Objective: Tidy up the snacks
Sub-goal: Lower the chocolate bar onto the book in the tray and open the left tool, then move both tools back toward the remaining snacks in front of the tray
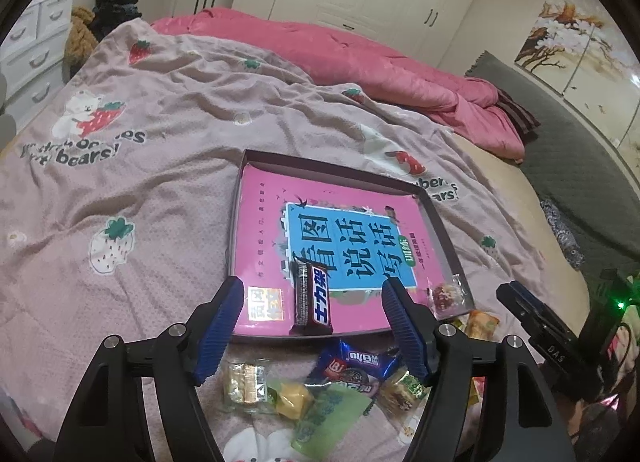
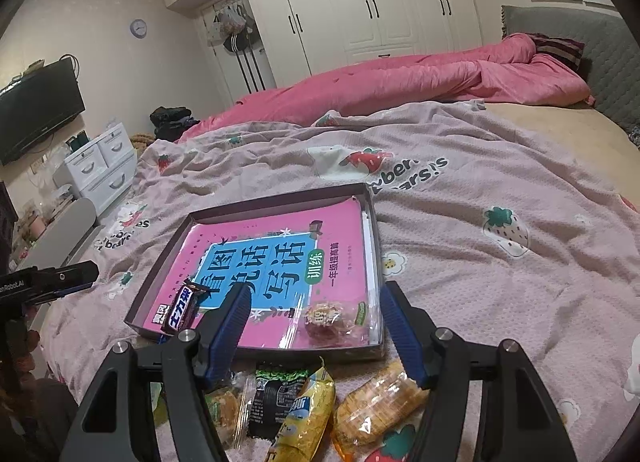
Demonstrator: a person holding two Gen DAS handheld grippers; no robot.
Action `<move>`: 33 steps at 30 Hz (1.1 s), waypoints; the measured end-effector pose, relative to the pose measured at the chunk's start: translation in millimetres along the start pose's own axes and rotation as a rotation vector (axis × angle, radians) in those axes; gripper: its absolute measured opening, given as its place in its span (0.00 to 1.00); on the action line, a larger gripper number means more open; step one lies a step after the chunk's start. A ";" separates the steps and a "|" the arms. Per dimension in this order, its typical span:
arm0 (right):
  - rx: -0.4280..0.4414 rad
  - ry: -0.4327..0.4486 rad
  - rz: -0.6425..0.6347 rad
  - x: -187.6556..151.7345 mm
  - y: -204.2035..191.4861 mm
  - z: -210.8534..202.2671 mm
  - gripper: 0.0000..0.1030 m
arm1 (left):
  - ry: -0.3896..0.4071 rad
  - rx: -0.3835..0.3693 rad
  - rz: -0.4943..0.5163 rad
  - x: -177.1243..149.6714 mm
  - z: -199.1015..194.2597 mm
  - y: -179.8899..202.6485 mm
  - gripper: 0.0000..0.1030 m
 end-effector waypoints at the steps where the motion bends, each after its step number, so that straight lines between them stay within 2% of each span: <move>1: 0.000 0.002 0.000 -1.1 -0.4 -2.8 0.66 | 0.001 -0.002 0.002 -0.4 -1.3 0.9 0.71; 8: 0.014 0.006 0.008 -10.2 -7.0 -18.9 0.70 | -0.001 -0.007 -0.003 -8.6 -8.8 4.4 0.74; 18: 0.021 -0.015 -0.040 -28.6 -24.4 -30.7 0.70 | -0.063 0.003 0.012 -36.6 -10.5 13.8 0.74; 24: 0.001 -0.035 -0.026 -37.5 -17.4 -41.4 0.70 | -0.093 0.001 0.044 -49.2 -13.6 18.1 0.74; 33: -0.028 -0.040 0.012 -41.3 -3.7 -52.1 0.70 | -0.114 -0.003 0.033 -62.5 -17.5 18.4 0.74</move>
Point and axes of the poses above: each gripper's, at about its wrist camera, not at the fingertips, and z roughly the way its jaws point, y to its right, x to its top, the point moved 2 cm from there along z, roughly the way its jaws point, and after that the axes turned 13 degrees about z, right-handed, at the moved point
